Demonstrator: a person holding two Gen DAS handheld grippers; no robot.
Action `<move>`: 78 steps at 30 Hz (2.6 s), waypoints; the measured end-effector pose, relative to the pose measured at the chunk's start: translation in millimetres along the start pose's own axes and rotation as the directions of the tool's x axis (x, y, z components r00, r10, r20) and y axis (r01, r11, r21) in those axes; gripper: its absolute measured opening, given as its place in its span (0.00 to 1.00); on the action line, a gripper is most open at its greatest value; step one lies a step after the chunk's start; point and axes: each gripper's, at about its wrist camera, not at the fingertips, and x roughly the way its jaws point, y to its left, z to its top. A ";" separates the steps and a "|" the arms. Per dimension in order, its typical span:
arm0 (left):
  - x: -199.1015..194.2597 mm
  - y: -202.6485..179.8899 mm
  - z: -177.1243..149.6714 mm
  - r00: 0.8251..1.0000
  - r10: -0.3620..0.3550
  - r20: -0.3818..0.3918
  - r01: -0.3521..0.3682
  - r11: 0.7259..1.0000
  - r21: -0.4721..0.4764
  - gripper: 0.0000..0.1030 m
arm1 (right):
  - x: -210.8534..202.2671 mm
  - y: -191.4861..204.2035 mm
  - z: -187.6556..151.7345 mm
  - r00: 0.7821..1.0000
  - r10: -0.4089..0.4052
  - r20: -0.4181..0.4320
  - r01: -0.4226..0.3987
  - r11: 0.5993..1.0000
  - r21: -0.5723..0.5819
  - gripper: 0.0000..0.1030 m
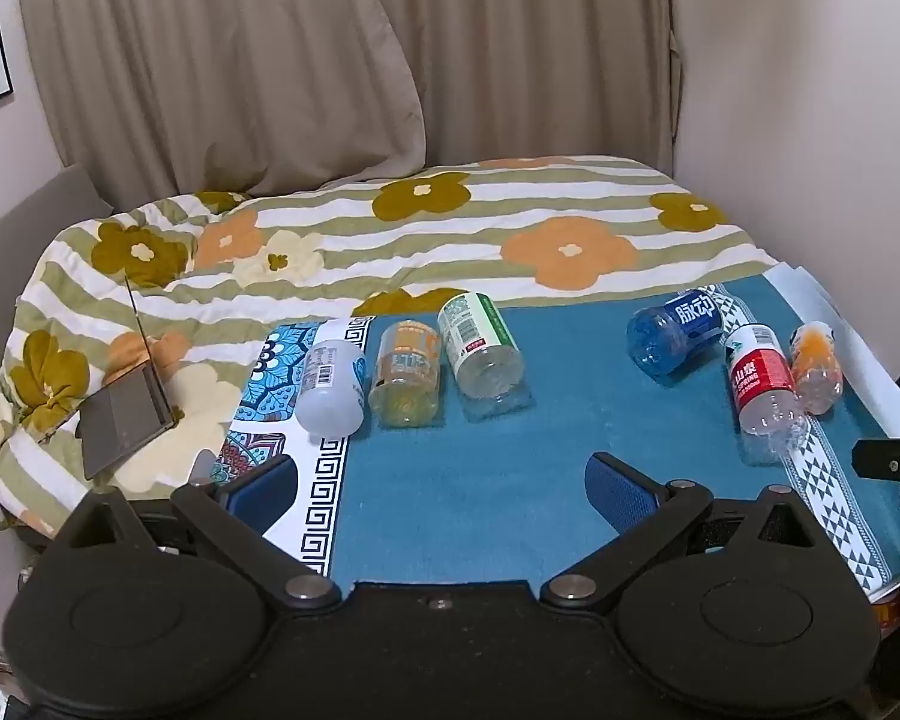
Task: Flip cup upright
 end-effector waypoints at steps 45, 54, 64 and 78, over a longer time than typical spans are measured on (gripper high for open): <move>-2.2 6.2 -1.1 1.000 -0.025 -0.014 0.024 1.000 -0.018 1.00 | -1.2 1.8 -5.0 1.000 -0.007 -0.002 0.007 1.000 0.015 1.00; 1.5 7.6 0.9 0.999 -0.037 -0.024 0.036 0.999 -0.012 1.00 | -0.8 2.0 -5.4 1.000 -0.006 -0.002 0.006 1.000 0.014 1.00; 4.8 8.0 1.9 0.999 -0.043 -0.034 0.043 0.999 -0.012 1.00 | -1.0 2.4 -5.7 1.000 -0.010 -0.003 0.010 1.000 0.013 1.00; 9.8 7.2 1.2 0.998 -0.052 -0.047 0.052 0.999 -0.006 1.00 | 2.0 5.3 -8.4 1.000 -0.015 -0.015 0.015 1.000 0.016 1.00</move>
